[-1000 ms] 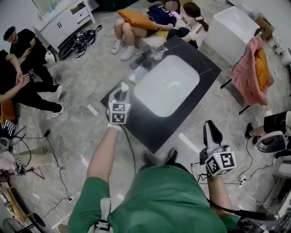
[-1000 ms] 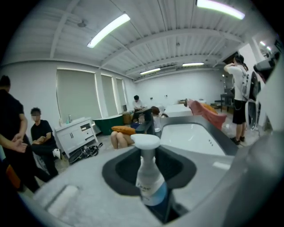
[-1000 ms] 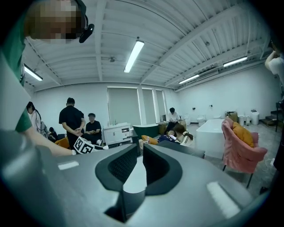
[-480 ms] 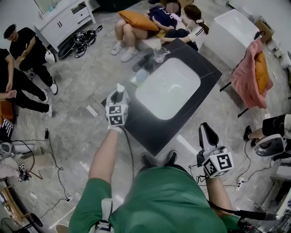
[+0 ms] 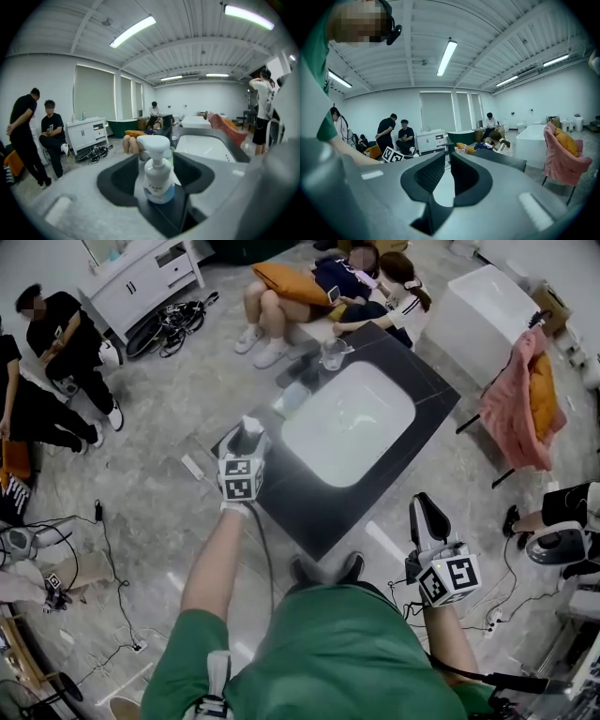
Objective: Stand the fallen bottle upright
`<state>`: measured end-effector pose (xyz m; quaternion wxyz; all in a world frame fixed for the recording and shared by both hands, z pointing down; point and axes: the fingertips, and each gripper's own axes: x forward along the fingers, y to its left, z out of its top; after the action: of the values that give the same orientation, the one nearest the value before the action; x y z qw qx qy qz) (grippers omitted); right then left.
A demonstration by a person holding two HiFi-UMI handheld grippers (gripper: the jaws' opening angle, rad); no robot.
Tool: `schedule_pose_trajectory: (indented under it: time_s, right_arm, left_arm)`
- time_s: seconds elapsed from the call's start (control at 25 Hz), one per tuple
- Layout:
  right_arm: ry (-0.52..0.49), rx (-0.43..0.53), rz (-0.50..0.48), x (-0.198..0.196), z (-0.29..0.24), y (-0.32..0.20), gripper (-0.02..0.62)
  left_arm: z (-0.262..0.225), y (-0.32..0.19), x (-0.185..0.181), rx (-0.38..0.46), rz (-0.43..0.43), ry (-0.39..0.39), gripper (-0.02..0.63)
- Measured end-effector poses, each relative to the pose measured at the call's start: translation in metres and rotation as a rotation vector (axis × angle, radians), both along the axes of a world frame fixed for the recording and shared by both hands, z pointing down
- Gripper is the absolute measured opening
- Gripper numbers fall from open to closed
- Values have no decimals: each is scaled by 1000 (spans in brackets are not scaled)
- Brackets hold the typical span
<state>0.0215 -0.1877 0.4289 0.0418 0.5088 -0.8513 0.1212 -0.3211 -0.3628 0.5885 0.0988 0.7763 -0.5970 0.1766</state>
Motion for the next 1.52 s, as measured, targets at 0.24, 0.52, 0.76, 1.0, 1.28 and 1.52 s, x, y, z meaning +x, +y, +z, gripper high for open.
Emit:
schedule_pose_trajectory:
  time_s: [0.24, 0.52, 0.76, 1.0, 1.28, 1.52]
  right_arm:
    - [-15, 3, 13, 12, -3, -2, 40]
    - [-46, 19, -1, 18, -8, -7, 40]
    - [-71, 44, -21, 18, -20, -8, 40]
    - [-75, 91, -68, 12, -32, -8, 40]
    - [-90, 141, -100, 18, -51, -3, 40]
    - [-91, 178, -74, 26, -69, -1, 38]
  left_arm:
    - [-14, 19, -3, 8, -23, 0, 230]
    - [-52, 52, 9, 50, -50, 19, 191]
    - [-120, 90, 50, 146, 23, 33, 94]
    - [-181, 124, 93, 223, 76, 84, 70]
    - [-226, 160, 125, 262, 67, 181, 69]
    - [-241, 178, 138, 272, 65, 201, 69]
